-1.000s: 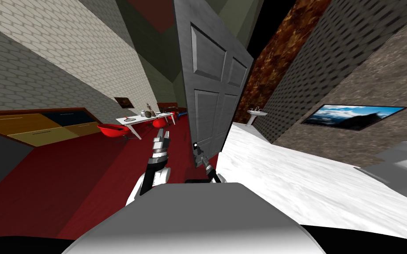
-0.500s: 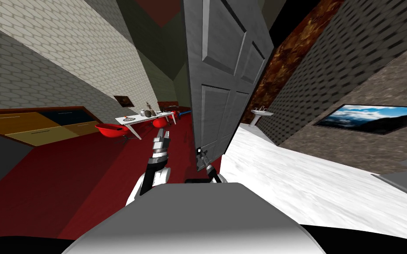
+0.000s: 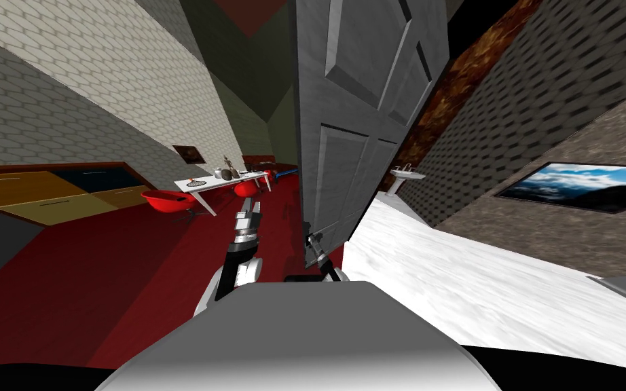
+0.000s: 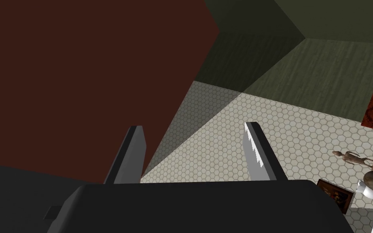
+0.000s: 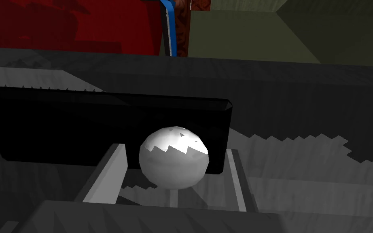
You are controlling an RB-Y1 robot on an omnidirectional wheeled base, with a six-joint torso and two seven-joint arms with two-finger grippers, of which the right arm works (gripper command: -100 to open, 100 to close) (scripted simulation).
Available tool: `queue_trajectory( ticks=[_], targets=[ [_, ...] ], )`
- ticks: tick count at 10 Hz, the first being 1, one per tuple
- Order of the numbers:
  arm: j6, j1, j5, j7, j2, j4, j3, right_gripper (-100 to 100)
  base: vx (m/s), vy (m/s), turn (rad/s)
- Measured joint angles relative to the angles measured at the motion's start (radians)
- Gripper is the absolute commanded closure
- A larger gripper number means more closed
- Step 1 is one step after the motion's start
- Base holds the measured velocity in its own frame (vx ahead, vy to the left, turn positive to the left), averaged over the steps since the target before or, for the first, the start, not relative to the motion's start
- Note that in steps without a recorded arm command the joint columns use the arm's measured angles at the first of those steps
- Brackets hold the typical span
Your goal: Push the door open
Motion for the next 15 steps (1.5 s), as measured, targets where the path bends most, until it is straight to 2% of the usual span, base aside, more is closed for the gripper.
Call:
queue_trajectory(
  ticks=[4,6,8,9,11,13,15],
  targets=[
    [0.005,0.001,0.000,0.000,-0.001,0.003,0.000,100,-0.010,-0.006,-0.001],
    [0.006,0.004,-0.001,0.002,-0.002,0.007,-0.007,100,0.072,0.118,-0.046],
    [0.005,-0.006,-0.009,0.005,-0.006,0.025,-0.030,100,0.132,0.171,-0.067],
    [0.015,0.001,-0.012,0.011,-0.006,0.015,-0.044,100,0.214,0.165,-0.057],
    [0.008,-0.018,-0.020,0.023,0.010,0.042,-0.075,100,0.143,0.150,-0.048],
    [0.019,-0.014,-0.027,0.033,0.013,0.024,-0.104,100,0.154,0.203,-0.083],
    [0.026,-0.018,-0.037,0.040,0.020,0.027,-0.138,100,0.129,0.150,-0.060]
  ],
)
